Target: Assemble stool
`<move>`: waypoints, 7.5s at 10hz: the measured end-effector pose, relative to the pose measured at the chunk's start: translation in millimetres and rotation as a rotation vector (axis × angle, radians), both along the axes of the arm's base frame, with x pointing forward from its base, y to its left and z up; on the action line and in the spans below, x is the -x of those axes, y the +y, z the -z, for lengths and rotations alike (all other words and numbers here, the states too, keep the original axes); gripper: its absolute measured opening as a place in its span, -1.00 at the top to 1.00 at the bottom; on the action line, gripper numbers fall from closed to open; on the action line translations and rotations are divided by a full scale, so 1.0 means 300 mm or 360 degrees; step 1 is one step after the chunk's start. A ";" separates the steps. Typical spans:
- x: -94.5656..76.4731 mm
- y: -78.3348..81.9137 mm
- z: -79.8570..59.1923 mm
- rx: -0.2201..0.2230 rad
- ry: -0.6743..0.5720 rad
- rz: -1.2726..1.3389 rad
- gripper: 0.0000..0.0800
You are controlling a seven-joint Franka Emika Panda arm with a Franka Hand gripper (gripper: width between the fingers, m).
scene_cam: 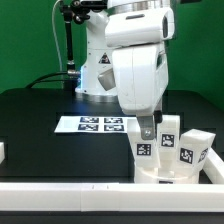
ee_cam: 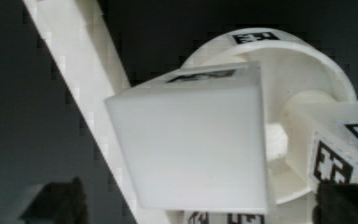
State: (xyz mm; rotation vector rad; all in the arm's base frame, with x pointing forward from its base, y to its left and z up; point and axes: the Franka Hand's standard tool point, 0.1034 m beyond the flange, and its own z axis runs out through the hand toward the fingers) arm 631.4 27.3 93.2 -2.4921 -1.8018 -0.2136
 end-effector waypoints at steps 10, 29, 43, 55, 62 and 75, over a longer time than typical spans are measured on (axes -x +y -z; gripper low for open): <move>-0.004 0.000 -0.003 -0.0041 0.0049 0.0435 0.13; 0.017 0.053 0.001 -0.0291 0.0386 0.2703 0.13; 0.112 0.109 -0.003 -0.0483 0.0685 0.3917 -0.53; 0.103 0.173 -0.083 -0.0342 0.0468 0.2674 -0.62; 0.116 0.175 -0.088 -0.0249 0.0289 0.1861 -0.62; 0.108 0.145 -0.087 0.0018 -0.0030 0.0104 -0.62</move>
Offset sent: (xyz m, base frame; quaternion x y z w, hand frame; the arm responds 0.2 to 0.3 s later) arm 0.0000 0.0000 0.0000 0.0000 0.0000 0.0000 1.0000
